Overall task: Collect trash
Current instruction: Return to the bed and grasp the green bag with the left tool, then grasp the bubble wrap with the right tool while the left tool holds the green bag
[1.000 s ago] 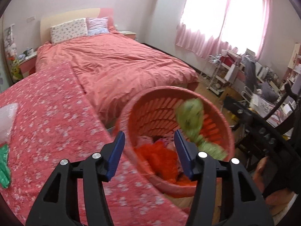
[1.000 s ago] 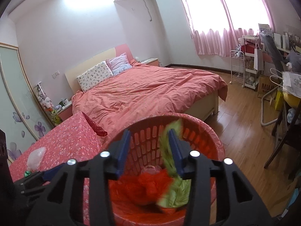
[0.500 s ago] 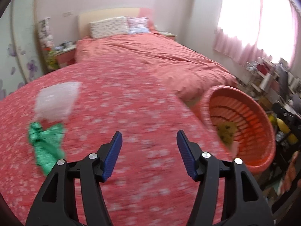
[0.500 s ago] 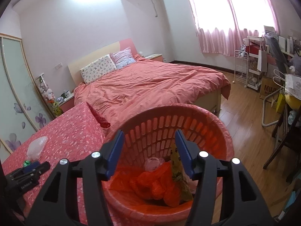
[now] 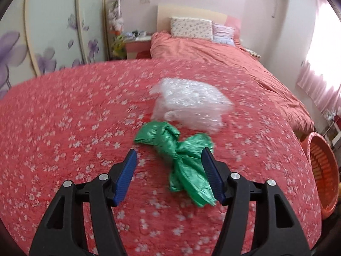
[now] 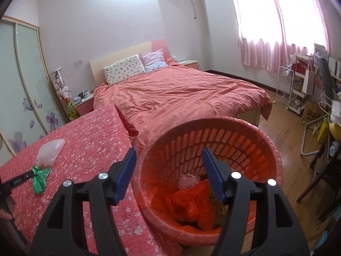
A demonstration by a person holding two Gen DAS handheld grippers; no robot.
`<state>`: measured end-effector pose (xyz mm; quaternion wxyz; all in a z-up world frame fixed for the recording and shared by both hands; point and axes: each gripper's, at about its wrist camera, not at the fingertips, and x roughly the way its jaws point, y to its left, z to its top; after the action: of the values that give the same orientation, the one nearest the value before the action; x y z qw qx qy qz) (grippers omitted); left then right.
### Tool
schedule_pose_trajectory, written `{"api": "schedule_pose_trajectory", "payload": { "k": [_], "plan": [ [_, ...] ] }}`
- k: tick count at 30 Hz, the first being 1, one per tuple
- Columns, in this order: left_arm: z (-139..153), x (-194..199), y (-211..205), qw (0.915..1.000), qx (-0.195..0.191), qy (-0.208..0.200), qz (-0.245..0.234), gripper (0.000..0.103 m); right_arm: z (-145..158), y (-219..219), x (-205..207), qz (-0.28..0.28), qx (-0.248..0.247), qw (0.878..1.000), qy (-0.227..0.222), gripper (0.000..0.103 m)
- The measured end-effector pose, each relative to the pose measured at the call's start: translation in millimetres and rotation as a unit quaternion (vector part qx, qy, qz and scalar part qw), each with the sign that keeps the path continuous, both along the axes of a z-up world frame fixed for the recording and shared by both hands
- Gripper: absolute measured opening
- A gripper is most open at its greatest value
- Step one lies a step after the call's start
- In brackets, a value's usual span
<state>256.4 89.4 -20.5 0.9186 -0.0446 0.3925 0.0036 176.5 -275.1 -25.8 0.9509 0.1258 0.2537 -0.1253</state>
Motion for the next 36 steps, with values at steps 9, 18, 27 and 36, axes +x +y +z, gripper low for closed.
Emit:
{"api": "schedule_pose_trajectory", "payload": {
  "k": [9,18,27,36],
  "plan": [
    [-17.3,27.8,1.3,0.9986,-0.036,0.038,0.002,0.043,4.9,20.2,4.5,0.021,-0.016,1.000,0.009,0.063],
    [-15.2,1.3,31.2,0.9995,-0.027,0.018,-0.006,0.025,11.3,74.2,28.8,0.083,-0.026,0.996,0.014,0.066],
    [-1.3,-23.1,114.0,0.9987,-0.001,-0.019,0.047,0.025,3.8,194.5,93.2,0.198,-0.028,0.979,0.039,0.067],
    [-0.1,-19.8,164.8,0.9966,-0.008,-0.026,0.078,0.025,-9.1,301.3,165.1,0.243,-0.043,0.967,0.066,0.067]
  ]
}}
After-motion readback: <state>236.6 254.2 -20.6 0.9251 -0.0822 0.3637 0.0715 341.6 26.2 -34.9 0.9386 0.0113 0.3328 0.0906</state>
